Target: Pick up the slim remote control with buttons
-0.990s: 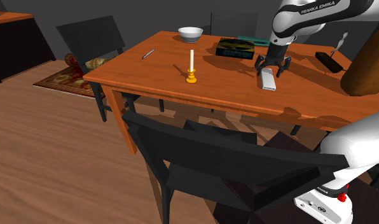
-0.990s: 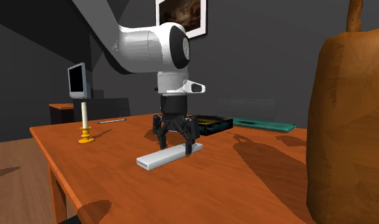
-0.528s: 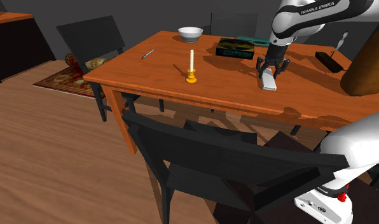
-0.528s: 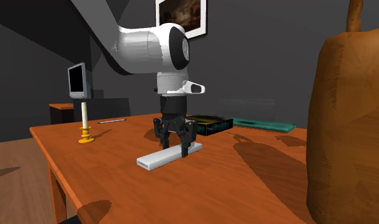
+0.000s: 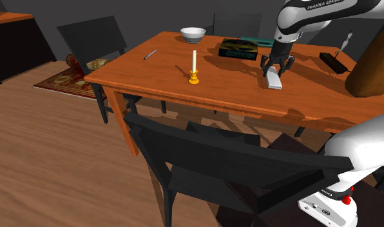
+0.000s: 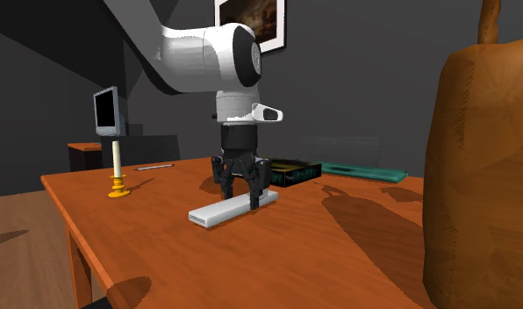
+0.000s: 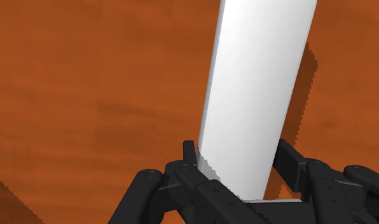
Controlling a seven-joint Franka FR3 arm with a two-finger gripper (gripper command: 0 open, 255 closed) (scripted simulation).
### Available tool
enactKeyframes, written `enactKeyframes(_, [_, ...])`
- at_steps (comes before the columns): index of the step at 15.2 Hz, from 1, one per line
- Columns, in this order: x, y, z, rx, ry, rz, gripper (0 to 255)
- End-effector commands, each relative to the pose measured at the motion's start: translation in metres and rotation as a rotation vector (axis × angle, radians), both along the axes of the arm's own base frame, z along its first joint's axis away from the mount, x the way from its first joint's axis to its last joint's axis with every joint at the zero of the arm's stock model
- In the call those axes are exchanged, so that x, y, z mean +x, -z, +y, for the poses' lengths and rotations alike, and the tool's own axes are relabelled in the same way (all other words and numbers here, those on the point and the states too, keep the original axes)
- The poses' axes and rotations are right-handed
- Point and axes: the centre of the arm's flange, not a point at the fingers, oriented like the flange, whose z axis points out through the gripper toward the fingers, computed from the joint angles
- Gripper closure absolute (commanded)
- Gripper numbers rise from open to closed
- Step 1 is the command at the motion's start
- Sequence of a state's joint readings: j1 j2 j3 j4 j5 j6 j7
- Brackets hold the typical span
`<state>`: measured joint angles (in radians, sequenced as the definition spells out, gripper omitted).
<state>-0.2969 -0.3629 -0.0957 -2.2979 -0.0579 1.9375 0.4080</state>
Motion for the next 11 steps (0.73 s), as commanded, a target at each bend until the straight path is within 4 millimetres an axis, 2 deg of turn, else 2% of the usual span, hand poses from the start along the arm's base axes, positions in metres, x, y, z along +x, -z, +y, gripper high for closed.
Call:
enactKeyframes(1, [0.0, -0.01, 0.0, 0.0, 0.0, 0.0, 255])
enactKeyframes(11, [0.0, -0.063, 0.0, 0.0, 0.0, 0.0, 255])
